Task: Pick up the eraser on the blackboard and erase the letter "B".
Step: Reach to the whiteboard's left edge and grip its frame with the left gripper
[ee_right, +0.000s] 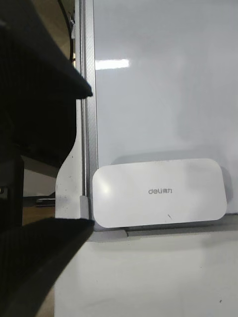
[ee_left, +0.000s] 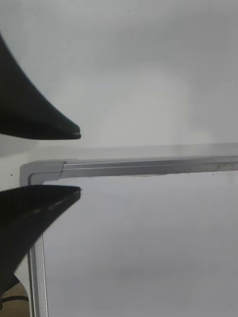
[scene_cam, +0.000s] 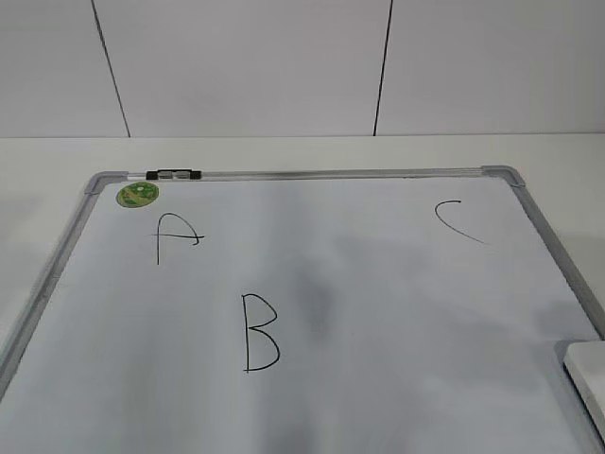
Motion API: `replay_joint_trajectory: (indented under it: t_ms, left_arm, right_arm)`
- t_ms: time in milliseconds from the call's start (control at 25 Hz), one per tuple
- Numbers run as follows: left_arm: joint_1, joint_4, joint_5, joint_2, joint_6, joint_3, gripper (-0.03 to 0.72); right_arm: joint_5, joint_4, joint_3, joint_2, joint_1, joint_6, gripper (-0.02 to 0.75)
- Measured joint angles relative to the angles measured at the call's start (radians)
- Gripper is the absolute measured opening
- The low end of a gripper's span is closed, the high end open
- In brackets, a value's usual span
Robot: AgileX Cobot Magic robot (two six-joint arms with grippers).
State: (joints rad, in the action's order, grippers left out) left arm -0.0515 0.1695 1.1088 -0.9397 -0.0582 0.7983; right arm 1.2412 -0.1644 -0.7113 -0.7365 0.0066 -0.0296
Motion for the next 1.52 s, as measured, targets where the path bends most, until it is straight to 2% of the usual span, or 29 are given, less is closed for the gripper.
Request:
replay_joint_trajectory:
  t_ms: [240, 520, 800, 1120, 1520]
  left_arm:
    - [0.000, 0.000, -0.023, -0.283, -0.023, 0.161, 0.241]
    - [0.000, 0.010, -0.052, -0.543, -0.030, 0.328, 0.241]
    - [0.060, -0.012, -0.077, -0.767, -0.052, 0.411, 0.241]
    - [0.120, -0.068, -0.123, -0.911, -0.052, 0.515, 0.241]
    - [0.132, -0.111, -0.127, -1.021, -0.027, 0.555, 0.239]
  right_arm:
    - [0.000, 0.000, -0.016, -0.123, 0.000, 0.000, 0.571]
    - [0.000, 0.000, -0.016, -0.143, 0.000, -0.002, 0.571]
    - [0.000, 0.000, -0.016, -0.145, 0.000, -0.002, 0.571]
    - [0.000, 0.000, -0.016, -0.145, 0.000, -0.002, 0.571]
    - [0.000, 0.000, -0.016, -0.145, 0.000, -0.002, 0.571]
